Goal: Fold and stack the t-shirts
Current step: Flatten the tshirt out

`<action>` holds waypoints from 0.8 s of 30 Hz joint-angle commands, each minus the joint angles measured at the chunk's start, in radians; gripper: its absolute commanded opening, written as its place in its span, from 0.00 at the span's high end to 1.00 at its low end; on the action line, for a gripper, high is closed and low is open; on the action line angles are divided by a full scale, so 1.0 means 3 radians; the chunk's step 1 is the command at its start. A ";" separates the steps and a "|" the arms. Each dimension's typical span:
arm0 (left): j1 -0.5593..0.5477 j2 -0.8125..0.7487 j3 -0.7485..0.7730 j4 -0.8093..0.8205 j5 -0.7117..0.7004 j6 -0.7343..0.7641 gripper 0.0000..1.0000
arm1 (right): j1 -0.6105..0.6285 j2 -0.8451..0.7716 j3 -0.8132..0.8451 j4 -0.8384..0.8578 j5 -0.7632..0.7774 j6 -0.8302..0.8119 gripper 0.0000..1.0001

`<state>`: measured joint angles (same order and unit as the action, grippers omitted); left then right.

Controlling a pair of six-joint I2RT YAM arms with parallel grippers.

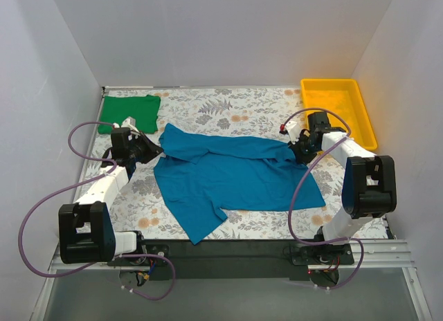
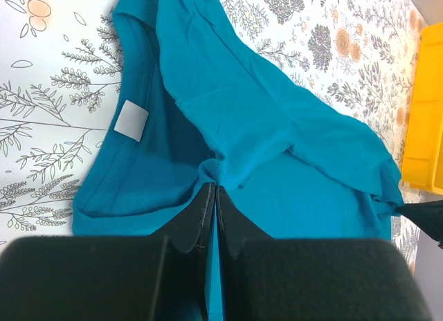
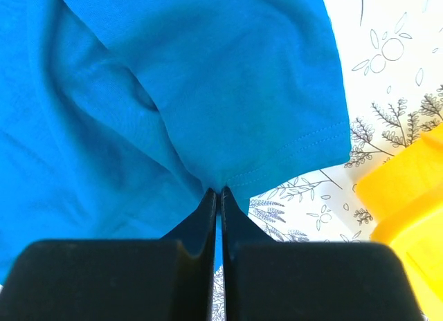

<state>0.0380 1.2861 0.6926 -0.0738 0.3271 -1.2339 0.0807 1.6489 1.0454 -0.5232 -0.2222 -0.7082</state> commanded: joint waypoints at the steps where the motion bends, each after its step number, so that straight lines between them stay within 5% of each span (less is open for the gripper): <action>1: 0.0012 -0.0104 -0.0043 0.0072 0.0045 0.0053 1.00 | 0.0017 -0.0163 0.0141 0.0000 -0.0006 0.0003 0.99; 24: 0.0006 -0.0145 -0.0059 0.0113 0.0091 0.0068 1.00 | 0.0012 -0.0409 0.0135 -0.0020 -0.0164 -0.0027 0.99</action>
<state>0.0380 1.2842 0.6891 -0.0647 0.3389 -1.2327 0.0807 1.5585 1.0496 -0.5240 -0.2436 -0.7128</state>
